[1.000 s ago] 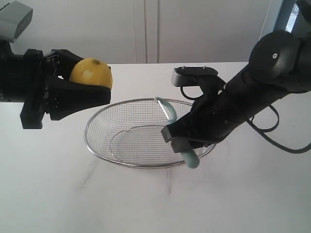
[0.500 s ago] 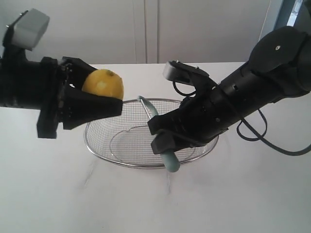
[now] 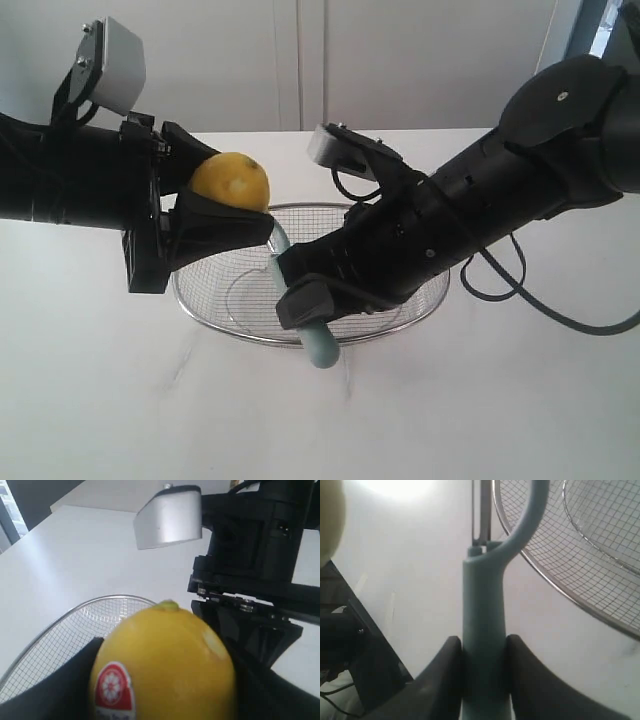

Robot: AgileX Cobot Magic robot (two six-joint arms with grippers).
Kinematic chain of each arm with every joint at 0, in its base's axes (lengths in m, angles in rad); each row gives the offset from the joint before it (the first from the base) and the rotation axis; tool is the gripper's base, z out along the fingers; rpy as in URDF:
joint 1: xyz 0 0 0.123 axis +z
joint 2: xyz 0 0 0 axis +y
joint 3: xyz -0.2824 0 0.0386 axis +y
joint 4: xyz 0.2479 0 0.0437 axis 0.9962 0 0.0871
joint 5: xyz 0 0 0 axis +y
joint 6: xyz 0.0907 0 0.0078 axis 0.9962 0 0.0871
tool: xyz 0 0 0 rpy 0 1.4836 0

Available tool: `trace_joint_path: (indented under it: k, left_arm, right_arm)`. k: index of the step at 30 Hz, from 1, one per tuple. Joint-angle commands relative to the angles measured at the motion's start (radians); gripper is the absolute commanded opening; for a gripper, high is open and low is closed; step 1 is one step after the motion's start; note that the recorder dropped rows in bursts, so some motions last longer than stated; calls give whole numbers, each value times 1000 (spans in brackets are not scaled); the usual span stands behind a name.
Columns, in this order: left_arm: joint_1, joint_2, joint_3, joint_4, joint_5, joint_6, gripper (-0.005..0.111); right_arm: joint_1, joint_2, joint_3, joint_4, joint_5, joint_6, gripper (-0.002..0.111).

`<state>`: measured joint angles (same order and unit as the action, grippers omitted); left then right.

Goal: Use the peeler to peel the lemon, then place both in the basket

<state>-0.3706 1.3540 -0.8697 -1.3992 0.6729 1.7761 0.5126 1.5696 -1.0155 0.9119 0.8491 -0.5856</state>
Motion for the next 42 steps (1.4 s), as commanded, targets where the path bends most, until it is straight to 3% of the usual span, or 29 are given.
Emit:
trace_joint_path:
  k: [1,10,42]
  left_arm:
    - [-4,-13,2,-1,8,-7,0]
    - [-4,-13,2,18,-97,-7,0]
    - [-4,-13,2,18,-85,-9,0]
  right_arm:
    - [3,-9,-10,38,3,-17,0]
    - [3,-9,-10,108,20,-41,0]
    - [3,-9,-10,168,56,-95,0]
